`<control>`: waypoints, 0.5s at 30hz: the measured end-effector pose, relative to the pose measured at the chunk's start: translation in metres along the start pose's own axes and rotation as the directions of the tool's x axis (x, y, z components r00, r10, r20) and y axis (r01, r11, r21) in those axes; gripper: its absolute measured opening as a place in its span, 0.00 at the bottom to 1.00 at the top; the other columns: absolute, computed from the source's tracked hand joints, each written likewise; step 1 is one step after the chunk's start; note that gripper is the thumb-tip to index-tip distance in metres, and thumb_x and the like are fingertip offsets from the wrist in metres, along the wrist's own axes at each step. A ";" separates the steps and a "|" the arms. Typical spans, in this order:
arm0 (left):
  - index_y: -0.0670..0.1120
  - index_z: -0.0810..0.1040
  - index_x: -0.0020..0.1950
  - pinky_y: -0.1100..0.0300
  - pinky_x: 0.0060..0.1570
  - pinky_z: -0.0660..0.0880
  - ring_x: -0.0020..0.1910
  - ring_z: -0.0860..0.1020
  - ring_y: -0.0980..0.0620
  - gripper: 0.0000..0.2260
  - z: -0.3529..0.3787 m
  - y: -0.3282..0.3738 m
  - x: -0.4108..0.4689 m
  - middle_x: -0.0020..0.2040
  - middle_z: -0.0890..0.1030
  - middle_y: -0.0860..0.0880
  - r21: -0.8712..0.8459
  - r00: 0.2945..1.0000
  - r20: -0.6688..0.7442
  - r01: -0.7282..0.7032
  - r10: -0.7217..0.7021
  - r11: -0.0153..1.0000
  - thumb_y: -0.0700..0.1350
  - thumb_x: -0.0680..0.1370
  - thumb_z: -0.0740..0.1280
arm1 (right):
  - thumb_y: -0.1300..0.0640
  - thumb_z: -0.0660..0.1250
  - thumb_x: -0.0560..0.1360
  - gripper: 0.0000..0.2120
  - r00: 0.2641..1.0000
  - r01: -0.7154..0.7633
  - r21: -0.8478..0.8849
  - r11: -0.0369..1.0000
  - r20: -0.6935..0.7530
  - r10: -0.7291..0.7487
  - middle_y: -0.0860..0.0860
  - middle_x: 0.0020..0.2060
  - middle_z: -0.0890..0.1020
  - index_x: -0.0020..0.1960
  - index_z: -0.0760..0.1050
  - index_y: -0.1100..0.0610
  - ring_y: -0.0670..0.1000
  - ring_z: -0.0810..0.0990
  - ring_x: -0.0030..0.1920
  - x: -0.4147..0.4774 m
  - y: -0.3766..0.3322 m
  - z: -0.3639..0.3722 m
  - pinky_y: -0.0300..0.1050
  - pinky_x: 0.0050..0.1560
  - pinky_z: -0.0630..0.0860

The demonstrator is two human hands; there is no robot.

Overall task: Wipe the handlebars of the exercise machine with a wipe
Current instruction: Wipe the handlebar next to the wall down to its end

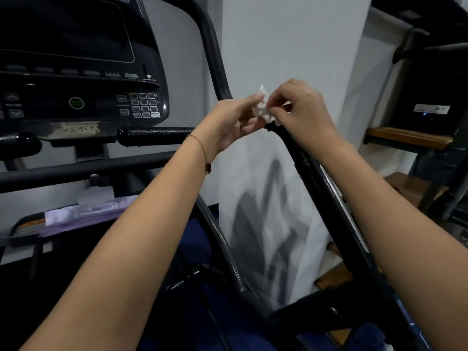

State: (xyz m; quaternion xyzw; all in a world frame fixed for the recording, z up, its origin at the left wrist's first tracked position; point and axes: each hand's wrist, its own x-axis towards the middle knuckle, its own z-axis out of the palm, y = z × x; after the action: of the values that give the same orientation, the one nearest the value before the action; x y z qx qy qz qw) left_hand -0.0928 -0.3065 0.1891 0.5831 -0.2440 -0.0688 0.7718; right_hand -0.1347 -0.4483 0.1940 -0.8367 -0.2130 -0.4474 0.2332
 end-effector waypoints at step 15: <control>0.33 0.72 0.63 0.67 0.27 0.77 0.25 0.79 0.51 0.16 0.007 -0.067 0.032 0.54 0.79 0.38 -0.399 0.821 -0.521 0.006 -0.232 0.917 0.28 0.77 0.58 | 0.57 0.68 0.73 0.10 0.913 -0.297 -0.317 0.901 0.183 0.365 0.59 0.47 0.82 0.53 0.81 0.58 0.58 0.79 0.48 0.001 0.012 -0.014 0.45 0.48 0.73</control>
State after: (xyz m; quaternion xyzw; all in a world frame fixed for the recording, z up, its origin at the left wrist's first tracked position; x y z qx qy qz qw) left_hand -0.0563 -0.3460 0.1374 0.4311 0.0479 0.0093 0.9010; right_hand -0.1371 -0.4659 0.1992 -0.9328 -0.0270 -0.3230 0.1575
